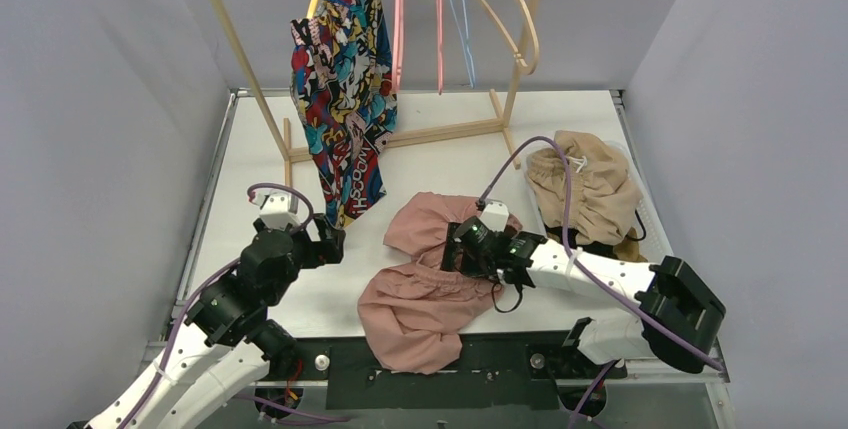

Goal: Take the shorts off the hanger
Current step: Pick up the shorts at the center of the board.

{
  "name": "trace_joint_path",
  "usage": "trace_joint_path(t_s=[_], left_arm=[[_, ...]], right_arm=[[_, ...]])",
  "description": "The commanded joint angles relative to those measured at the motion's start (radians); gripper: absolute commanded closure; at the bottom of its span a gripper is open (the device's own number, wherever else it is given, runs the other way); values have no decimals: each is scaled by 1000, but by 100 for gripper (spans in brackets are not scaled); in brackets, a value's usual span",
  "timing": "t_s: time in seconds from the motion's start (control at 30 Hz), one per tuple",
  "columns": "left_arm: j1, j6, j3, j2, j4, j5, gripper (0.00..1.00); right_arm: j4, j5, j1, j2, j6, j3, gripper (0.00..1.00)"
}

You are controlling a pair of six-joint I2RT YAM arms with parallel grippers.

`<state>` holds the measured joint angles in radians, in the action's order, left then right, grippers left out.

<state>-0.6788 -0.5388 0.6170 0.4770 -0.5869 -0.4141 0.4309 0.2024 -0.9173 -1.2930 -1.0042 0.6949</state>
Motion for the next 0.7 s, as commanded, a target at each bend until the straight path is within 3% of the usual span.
trace_joint_path(t_s=[0.0,0.2,0.37,0.4,0.53,0.63,0.67], left_arm=[[3,10,9,6,58,19,14],[3,8,10,4,56,15,14],[2,8,9,3,58,17,14],[3,9,8,4,58,18,14],[1,10,8,6,59,23,14],[2,10,9,5,59,23,14],[2,10,8,5,59,22,14]], right_arm=[[69,8,-27,-55,-60,104,2],[229,147,-138,-212,-271,201,2],[167,119,-136,-360,-319,169,1],[152,118,-140,-378,-320,162,6],[107,126,-146,-415,-323,131,43],[111,169,-147,-381,-301,121,78],[100,195,-151,-341,-284,114,86]])
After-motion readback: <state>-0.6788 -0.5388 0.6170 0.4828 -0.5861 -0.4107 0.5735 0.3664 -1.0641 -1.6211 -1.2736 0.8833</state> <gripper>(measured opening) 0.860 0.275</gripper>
